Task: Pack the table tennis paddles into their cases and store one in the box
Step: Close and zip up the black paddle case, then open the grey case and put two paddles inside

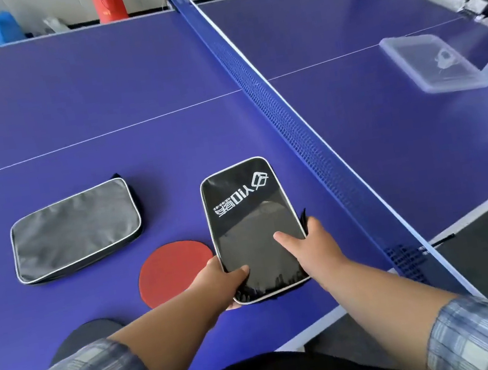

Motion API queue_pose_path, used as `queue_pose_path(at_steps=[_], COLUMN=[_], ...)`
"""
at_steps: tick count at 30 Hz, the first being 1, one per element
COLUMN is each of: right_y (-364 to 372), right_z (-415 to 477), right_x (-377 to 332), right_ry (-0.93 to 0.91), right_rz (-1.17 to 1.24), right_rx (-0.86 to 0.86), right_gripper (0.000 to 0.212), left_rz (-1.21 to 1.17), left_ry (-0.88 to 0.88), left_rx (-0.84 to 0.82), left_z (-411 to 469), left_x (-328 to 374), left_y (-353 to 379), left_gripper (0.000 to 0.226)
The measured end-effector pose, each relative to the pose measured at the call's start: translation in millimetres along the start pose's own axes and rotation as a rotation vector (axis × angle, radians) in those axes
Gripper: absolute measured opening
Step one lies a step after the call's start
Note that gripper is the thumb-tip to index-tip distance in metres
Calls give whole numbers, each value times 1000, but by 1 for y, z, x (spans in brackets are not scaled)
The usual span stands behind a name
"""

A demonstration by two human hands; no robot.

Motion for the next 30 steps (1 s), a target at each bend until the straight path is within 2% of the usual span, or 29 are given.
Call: queue_pose_path(at_steps=[1,4,10,14,19,23,26,30], right_y=[-12,-40,-62,-59,-50,-50,-34,13], right_z=[15,62,140,169,179,167,145,106], right_x=[5,13,12,14,21,12,-8,-42], right_ry=[7,6,-33,-77,-77,-140,-290,-500], right_rz=[-9,-25,-123,-171,-215,-399,-511,-560], right_rx=[1,-27,-112,-93,-56,168,260,178], right_gripper=[89,49,43,50,68,85,87,76], left_rz=[39,116,162,26,101,158,156,33], left_ry=[11,15,-45,-99,-94,-64,23,92], left_rx=[0,42,139,197,162,132,209,355], left_z=[10,43,107,128,132,114,94,56], left_x=[8,29,55,59,54,47,40,23], left_y=[16,57,97,105,105,92,63,-2], left_gripper=[26,24,33,38,59,67,61,47])
Point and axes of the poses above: each hand's wrist, its own z-axis towards the middle knuckle, its own y-axis out of the palm, x = y × z, the point moved 2 cm from there along z, towards the middle knuckle, and after that the axes turned 8 degrees about -z, right-handed, at the moved point
